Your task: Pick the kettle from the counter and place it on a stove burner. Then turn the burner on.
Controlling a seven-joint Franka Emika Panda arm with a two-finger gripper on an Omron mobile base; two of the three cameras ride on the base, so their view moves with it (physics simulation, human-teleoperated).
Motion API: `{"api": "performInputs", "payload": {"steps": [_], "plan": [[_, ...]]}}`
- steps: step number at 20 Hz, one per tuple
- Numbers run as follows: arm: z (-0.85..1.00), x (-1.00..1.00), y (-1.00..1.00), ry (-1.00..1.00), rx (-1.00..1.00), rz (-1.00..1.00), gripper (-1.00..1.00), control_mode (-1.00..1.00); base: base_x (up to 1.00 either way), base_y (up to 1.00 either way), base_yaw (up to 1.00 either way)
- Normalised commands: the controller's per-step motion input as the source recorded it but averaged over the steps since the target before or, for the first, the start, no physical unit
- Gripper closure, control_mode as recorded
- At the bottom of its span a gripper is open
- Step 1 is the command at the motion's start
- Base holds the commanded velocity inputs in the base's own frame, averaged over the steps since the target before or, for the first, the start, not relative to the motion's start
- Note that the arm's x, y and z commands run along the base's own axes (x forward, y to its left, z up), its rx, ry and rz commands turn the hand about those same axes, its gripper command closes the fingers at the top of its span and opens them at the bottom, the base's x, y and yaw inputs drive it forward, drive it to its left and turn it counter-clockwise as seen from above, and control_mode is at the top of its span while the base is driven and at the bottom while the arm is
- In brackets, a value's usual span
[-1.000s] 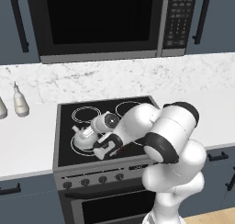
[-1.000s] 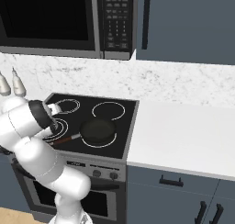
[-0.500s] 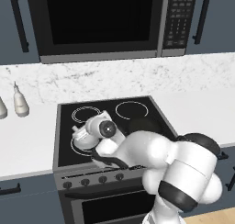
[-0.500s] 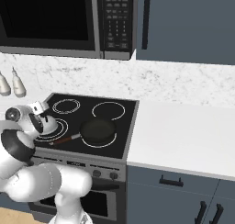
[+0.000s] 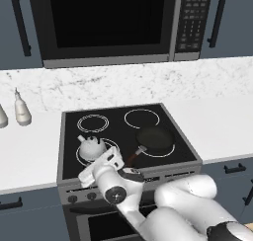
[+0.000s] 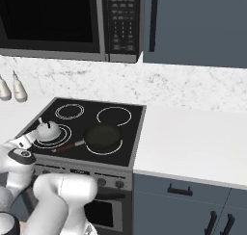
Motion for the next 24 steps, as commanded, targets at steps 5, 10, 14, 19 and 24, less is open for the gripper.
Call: {"api": "performInputs", "payload": {"steps": [5,10,14,19,24], "plan": [[-0.92,-1.0,0.53,-0.39,0.35,-0.21,-1.0,-1.0,0.0,0.0,0.0],[-0.88,-0.92,1.0,-0.28,0.28,-0.46,-1.0,-1.0,0.0,0.0,0.0],[-0.65,-0.31,0.95,-0.12,0.3,-0.36,-1.0,-1.0,0.0,0.0,0.0],[-0.24,0.36,0.48,0.0,0.11,0.0,-1.0,-1.0,0.0,0.0,0.0],[-0.32,0.63,0.28,0.0,0.01,0.0,-1.0,-1.0,0.0,0.0,0.0]]}}
